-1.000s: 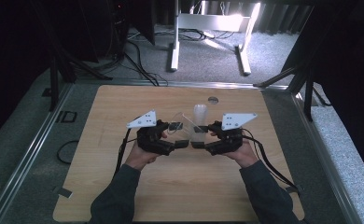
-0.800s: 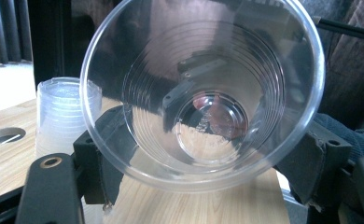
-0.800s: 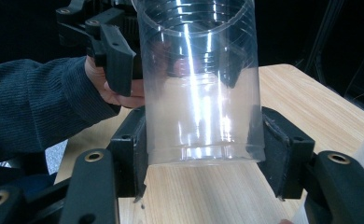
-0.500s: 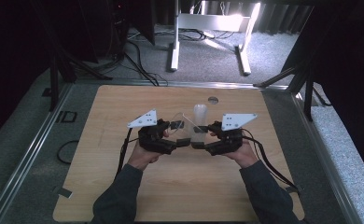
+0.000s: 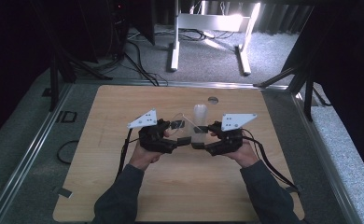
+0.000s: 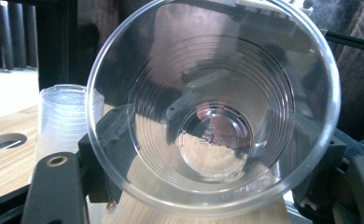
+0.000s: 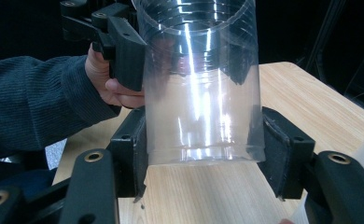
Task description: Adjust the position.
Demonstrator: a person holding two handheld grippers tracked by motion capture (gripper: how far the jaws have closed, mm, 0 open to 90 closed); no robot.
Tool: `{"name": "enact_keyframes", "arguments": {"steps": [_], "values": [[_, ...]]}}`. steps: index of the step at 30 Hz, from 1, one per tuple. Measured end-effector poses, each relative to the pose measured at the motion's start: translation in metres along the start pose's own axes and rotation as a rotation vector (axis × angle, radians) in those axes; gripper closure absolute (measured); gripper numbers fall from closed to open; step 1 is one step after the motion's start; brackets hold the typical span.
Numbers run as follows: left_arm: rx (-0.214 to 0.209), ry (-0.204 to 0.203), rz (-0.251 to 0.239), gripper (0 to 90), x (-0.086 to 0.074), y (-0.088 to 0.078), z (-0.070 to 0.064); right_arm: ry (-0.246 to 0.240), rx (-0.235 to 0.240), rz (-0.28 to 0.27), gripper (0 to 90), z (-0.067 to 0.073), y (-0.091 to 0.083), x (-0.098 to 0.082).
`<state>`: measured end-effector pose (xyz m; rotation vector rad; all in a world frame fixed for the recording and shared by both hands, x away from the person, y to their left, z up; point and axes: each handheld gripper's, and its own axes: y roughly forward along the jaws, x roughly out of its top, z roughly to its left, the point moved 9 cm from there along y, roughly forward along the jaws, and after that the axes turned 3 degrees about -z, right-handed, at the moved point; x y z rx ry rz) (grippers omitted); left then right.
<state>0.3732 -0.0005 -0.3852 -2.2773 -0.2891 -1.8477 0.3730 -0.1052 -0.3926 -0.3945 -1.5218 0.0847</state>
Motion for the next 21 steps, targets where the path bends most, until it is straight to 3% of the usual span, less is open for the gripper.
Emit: {"name": "enact_keyframes", "arguments": {"steps": [15, 21], "values": [[-0.016, -0.005, -0.015, 29.8, 0.0003, 0.0021, -0.0023, -0.008, -0.001, 0.011, 40.7, -0.0005, -0.0009, -0.0006], [-0.009, -0.014, -0.029, 24.9, 0.0018, 0.0032, -0.0022, -0.014, 0.001, 0.019, 41.0, 0.0010, 0.0002, -0.0019]]}}
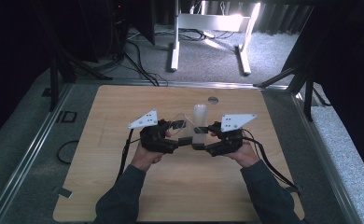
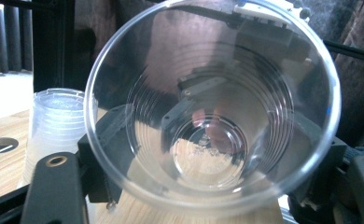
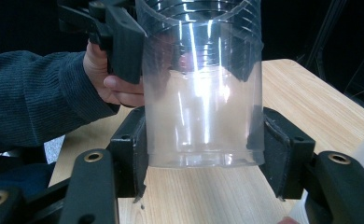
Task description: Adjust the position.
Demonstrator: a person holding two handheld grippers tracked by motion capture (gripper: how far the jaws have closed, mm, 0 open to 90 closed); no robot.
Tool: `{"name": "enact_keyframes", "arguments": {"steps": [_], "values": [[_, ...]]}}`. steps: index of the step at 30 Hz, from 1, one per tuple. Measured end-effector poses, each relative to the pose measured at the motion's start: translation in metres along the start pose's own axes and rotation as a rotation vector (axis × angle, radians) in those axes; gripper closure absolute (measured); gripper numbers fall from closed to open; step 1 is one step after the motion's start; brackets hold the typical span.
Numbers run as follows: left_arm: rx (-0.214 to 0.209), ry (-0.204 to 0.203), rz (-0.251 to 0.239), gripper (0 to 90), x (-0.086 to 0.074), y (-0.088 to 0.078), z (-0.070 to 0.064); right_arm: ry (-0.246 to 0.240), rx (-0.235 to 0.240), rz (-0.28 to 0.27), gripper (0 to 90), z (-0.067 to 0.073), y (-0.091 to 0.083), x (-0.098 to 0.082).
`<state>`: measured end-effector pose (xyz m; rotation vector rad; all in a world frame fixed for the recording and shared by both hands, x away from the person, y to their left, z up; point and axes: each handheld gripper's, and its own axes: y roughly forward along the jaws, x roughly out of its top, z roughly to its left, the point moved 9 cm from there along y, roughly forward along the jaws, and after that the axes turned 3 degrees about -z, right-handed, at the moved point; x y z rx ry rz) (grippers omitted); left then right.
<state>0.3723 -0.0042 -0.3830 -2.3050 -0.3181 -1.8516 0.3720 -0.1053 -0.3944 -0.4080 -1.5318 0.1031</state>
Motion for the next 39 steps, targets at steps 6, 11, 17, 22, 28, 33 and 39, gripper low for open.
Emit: {"name": "enact_keyframes", "arguments": {"steps": [6, 11, 17, 22, 28, 33, 39], "values": [[0.002, -0.010, -0.016, 23.9, 0.0021, 0.0001, 0.0002, -0.001, 0.009, 0.004, 41.0, 0.0014, 0.0015, -0.0010], [0.000, -0.012, -0.022, 25.1, 0.0022, 0.0006, 0.0002, 0.002, 0.010, 0.008, 41.0, 0.0014, 0.0016, -0.0016], [0.002, -0.010, -0.026, 26.1, 0.0027, 0.0006, -0.0004, 0.000, 0.012, 0.007, 41.0, 0.0014, 0.0014, -0.0013], [0.000, -0.014, -0.035, 27.0, 0.0023, 0.0003, -0.0001, -0.001, 0.014, 0.008, 40.8, 0.0014, 0.0014, -0.0013], [0.001, -0.013, -0.035, 27.6, 0.0021, 0.0000, -0.0002, 0.000, 0.015, 0.014, 39.7, 0.0017, 0.0018, -0.0021], [0.001, -0.012, -0.036, 28.1, 0.0023, 0.0002, -0.0006, 0.001, 0.017, 0.015, 38.9, 0.0021, 0.0022, -0.0022], [-0.002, -0.013, -0.042, 28.7, 0.0029, 0.0007, -0.0004, 0.001, 0.016, 0.014, 38.5, 0.0017, 0.0016, -0.0017]]}}
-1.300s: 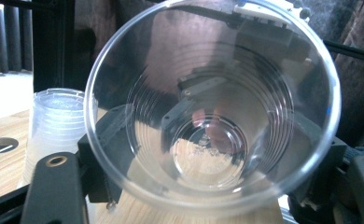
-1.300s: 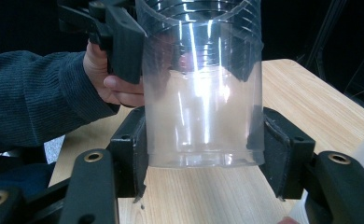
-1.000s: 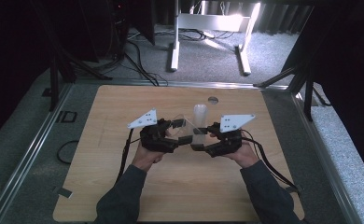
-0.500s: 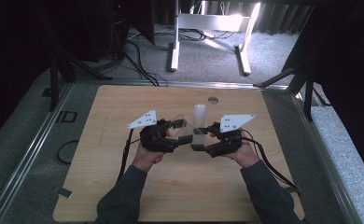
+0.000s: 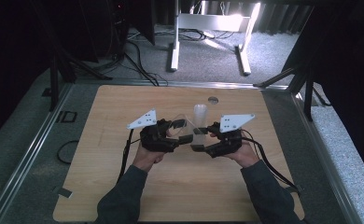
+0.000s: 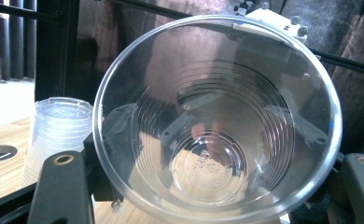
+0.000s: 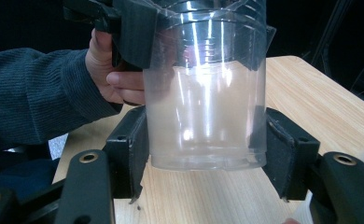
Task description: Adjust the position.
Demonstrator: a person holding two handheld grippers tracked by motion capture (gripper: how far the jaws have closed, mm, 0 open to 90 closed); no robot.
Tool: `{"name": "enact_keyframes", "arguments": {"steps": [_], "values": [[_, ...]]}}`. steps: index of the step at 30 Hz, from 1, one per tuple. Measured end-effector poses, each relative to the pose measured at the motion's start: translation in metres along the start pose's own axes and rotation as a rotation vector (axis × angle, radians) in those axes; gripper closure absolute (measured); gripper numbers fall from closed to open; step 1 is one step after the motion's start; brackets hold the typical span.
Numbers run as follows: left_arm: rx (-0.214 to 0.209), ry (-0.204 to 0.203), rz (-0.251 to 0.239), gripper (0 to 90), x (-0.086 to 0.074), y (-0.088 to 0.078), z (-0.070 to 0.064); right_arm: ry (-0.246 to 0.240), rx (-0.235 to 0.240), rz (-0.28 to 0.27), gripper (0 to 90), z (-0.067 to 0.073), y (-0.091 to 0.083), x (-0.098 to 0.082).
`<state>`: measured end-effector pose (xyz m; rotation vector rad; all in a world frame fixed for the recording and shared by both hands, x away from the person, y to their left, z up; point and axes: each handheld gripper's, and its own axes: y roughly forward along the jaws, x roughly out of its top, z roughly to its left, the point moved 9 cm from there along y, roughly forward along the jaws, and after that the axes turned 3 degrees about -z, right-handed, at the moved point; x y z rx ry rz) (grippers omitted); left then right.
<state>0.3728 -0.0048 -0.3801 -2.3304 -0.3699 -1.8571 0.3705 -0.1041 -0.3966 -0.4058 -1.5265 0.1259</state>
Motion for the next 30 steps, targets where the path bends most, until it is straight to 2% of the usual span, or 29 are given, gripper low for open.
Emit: {"name": "enact_keyframes", "arguments": {"steps": [16, 25, 30], "values": [[0.003, -0.002, -0.006, 29.4, 0.0020, -0.0022, 0.0013, 0.001, -0.005, 0.020, 33.3, -0.0008, 0.0001, -0.0020], [0.012, 0.014, 0.026, 29.6, -0.0006, -0.0035, 0.0020, -0.002, -0.016, 0.062, 27.8, -0.0035, -0.0067, -0.0027], [0.019, 0.030, 0.061, 29.6, -0.0040, -0.0025, 0.0014, -0.023, -0.031, 0.111, 26.8, -0.0043, -0.0055, -0.0036]]}}
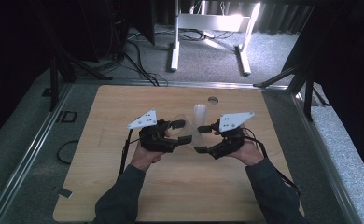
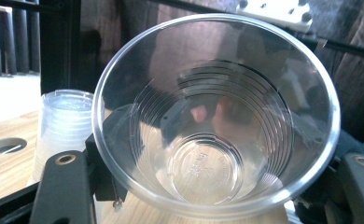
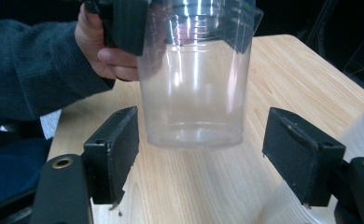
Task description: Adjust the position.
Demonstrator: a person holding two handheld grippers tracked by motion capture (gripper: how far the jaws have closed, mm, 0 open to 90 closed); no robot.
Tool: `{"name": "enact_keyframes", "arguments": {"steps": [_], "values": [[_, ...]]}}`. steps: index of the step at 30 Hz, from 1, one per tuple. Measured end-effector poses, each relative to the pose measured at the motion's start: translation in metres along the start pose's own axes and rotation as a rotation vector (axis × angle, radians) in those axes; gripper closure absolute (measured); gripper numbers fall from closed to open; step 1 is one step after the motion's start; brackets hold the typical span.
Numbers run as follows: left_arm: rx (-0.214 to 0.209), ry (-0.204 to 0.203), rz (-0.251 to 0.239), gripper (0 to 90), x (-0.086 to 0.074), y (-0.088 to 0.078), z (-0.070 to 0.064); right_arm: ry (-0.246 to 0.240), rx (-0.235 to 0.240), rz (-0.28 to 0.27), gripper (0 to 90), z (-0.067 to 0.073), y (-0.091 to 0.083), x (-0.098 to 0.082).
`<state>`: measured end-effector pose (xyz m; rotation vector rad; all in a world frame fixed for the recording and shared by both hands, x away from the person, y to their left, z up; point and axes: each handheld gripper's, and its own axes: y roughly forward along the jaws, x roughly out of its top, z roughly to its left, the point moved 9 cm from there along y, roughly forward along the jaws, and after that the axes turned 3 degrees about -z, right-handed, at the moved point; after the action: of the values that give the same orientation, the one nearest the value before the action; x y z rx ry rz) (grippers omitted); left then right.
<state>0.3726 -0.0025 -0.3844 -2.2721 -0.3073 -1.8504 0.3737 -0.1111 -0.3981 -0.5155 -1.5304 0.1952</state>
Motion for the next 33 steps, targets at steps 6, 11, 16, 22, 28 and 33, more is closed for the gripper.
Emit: {"name": "enact_keyframes", "arguments": {"steps": [6, 11, 16, 22, 28, 33], "values": [[0.000, 0.007, 0.042, 29.7, -0.004, 0.002, -0.002, -0.030, 0.003, 0.072, 27.3, 0.001, 0.005, -0.002], [0.003, 0.025, 0.084, 29.7, -0.009, 0.006, -0.003, -0.042, 0.003, 0.116, 27.7, 0.002, 0.009, -0.007], [0.013, 0.037, 0.113, 29.8, -0.013, 0.008, -0.003, -0.054, 0.007, 0.153, 30.6, 0.003, 0.014, -0.011], [0.026, 0.044, 0.124, 29.8, -0.014, 0.009, -0.003, -0.051, 0.023, 0.169, 38.1, 0.003, 0.017, -0.014], [0.028, 0.044, 0.121, 29.6, -0.014, 0.009, -0.002, -0.053, 0.028, 0.163, 40.9, 0.004, 0.017, -0.014], [0.033, 0.039, 0.110, 28.5, -0.012, 0.009, -0.003, -0.051, 0.023, 0.150, 41.1, 0.004, 0.017, -0.013]]}}
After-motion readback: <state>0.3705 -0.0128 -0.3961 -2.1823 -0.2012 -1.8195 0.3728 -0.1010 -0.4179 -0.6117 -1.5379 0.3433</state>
